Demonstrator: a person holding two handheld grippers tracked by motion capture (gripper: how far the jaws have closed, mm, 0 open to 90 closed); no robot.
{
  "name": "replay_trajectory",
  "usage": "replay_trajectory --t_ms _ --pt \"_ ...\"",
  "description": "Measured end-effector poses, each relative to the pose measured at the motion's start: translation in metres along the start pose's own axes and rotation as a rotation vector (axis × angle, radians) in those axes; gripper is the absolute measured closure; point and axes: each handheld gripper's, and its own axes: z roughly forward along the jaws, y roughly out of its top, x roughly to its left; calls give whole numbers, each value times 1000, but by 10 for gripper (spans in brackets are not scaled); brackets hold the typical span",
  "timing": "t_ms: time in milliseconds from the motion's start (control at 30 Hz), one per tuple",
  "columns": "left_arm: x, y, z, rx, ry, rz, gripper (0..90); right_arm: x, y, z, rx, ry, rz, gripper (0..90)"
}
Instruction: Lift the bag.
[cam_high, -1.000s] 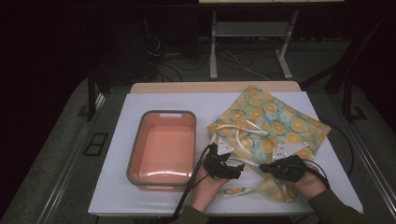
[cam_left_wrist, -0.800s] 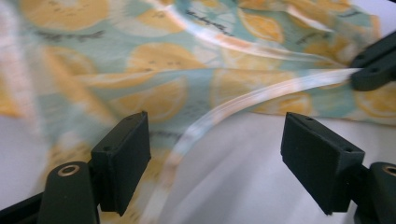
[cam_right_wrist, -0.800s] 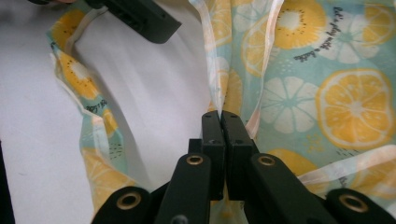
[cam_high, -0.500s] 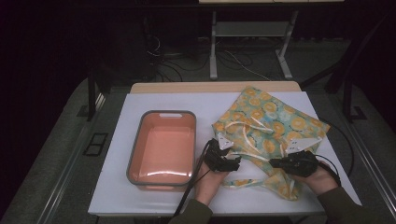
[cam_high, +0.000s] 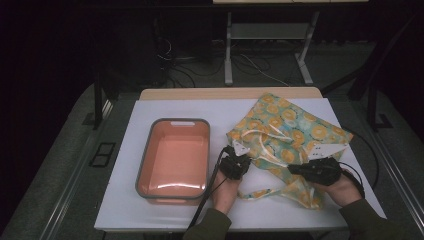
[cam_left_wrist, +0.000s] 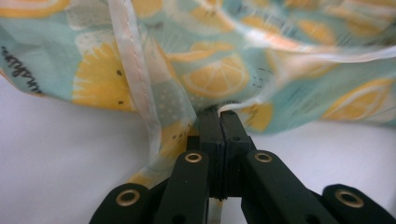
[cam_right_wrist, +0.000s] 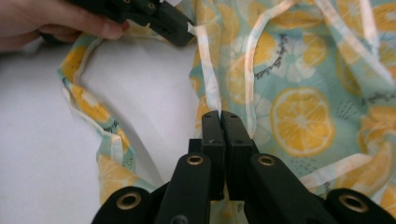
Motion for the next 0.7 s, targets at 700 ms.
replay_trajectory --t_ms 700 --pt "29 83 -53 -193 52 -46 897 -18 62 -1 -207 -57 2 891"
